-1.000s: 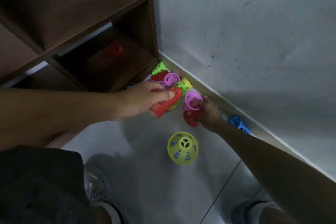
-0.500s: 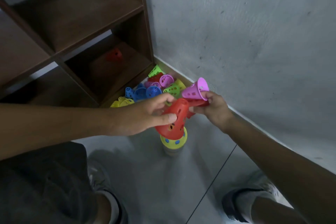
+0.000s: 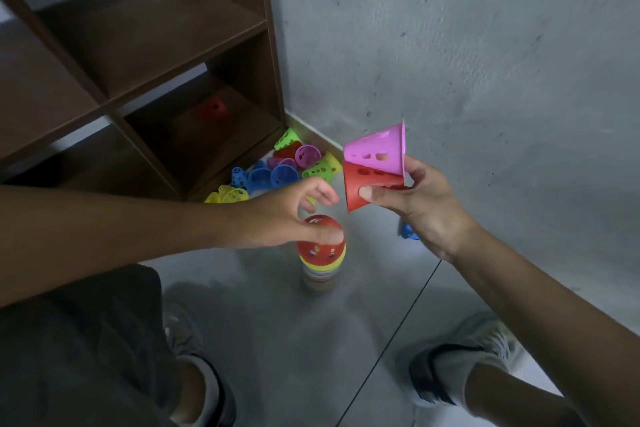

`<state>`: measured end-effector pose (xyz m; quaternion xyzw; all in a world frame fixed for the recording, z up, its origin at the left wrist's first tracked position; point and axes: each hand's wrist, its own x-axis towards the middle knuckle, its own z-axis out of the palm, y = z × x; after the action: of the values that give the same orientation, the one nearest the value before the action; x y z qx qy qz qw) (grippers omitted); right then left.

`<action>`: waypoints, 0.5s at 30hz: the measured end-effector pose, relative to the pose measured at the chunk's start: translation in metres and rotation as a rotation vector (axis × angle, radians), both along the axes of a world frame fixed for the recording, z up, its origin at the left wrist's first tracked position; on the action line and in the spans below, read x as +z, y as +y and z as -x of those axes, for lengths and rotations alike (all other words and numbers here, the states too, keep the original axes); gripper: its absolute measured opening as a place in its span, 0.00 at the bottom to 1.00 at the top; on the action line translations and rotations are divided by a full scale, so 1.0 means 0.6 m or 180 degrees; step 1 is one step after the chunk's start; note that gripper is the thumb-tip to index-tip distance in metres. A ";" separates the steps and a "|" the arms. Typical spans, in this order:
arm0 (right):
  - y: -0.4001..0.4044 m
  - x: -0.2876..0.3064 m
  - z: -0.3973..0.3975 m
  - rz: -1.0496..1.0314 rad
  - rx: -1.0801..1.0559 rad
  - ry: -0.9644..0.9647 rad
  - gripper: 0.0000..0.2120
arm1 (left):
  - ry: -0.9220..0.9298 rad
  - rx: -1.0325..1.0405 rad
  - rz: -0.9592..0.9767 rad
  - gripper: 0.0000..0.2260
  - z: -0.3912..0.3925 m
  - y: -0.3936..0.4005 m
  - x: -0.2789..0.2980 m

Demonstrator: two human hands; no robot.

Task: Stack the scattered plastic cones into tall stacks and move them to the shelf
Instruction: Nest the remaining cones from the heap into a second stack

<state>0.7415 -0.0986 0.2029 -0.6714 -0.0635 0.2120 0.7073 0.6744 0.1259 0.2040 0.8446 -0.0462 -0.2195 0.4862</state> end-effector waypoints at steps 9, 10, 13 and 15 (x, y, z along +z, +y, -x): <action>-0.016 0.051 0.022 0.0059 0.0315 -0.0345 0.24 | 0.0375 0.0964 0.0755 0.36 -0.057 -0.009 0.028; -0.014 0.055 0.025 0.0141 0.0392 -0.0453 0.23 | 0.0457 0.0994 0.0876 0.37 -0.062 -0.009 0.030; -0.001 0.054 0.036 0.0393 0.0609 -0.0680 0.21 | 0.0810 0.0786 0.1241 0.32 -0.068 -0.007 0.032; 0.009 0.041 0.041 0.0564 0.0706 -0.0841 0.23 | 0.0980 0.0322 0.1364 0.32 -0.064 -0.009 0.032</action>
<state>0.7168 -0.0932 0.2278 -0.7419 -0.2105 0.2034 0.6032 0.7128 0.1205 0.2231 0.6803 0.0251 -0.3060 0.6655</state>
